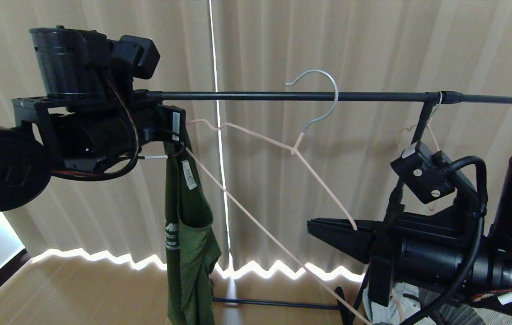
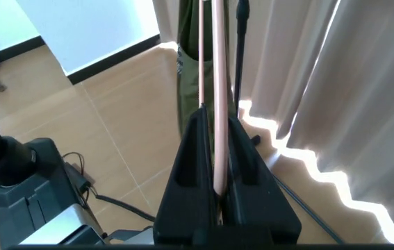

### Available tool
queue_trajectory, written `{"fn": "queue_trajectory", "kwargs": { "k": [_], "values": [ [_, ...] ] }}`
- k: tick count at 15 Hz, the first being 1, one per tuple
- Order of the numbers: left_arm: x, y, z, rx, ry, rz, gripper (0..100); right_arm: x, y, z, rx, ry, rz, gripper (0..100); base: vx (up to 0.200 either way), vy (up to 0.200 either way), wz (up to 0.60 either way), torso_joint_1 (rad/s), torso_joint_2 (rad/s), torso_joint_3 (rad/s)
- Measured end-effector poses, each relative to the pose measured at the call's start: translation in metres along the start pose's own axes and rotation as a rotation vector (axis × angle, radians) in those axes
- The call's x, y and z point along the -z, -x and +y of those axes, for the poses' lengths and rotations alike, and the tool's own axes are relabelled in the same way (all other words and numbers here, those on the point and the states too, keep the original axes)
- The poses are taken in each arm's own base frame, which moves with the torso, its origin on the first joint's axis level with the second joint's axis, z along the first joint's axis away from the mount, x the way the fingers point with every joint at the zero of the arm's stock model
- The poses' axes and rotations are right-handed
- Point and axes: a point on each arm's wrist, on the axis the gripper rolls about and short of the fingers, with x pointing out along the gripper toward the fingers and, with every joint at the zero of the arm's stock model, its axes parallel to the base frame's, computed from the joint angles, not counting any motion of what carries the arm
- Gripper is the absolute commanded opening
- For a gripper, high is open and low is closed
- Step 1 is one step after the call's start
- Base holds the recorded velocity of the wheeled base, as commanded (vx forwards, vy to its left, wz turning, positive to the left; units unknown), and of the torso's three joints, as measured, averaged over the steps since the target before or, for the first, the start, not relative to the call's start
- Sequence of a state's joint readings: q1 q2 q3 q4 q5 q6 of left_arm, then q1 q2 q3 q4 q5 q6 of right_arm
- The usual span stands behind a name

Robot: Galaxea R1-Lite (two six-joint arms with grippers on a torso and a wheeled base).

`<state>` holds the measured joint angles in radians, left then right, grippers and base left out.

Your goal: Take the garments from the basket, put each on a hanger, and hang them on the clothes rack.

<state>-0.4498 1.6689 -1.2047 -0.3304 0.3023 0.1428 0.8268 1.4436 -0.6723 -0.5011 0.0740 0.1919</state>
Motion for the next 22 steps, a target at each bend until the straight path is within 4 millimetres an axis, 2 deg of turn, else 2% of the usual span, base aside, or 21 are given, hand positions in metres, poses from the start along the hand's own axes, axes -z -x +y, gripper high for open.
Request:
{"fn": "queue_trajectory", "kwargs": {
  "k": [7,9,12,15,22],
  "values": [
    [0.004,0.022,-0.003,0.031,-0.004,0.003,0,-0.011,-0.021,-0.003,0.049,-0.004,0.0,0,0.0,0.0,0.0,0.0,0.0,0.0],
    [0.004,0.031,-0.005,0.046,-0.004,-0.004,0,-0.01,-0.025,-0.004,0.096,-0.012,0.052,0,0.0,0.0,0.0,0.0,0.0,0.0],
    [0.004,0.036,-0.006,0.057,0.01,-0.008,0,-0.02,-0.027,-0.003,0.148,-0.126,0.078,0,0.0,0.0,0.0,0.0,0.0,0.0],
    [0.006,0.04,-0.014,0.094,0.04,-0.005,0,-0.031,-0.031,-0.002,0.169,-0.148,0.063,0,0.0,0.0,0.0,0.0,0.0,0.0],
    [-0.003,0.059,-0.052,0.25,0.077,-0.036,0,-0.035,-0.055,-0.002,0.168,-0.165,0.065,0,0.0,0.0,0.0,0.0,0.0,0.0]
  ]
}}
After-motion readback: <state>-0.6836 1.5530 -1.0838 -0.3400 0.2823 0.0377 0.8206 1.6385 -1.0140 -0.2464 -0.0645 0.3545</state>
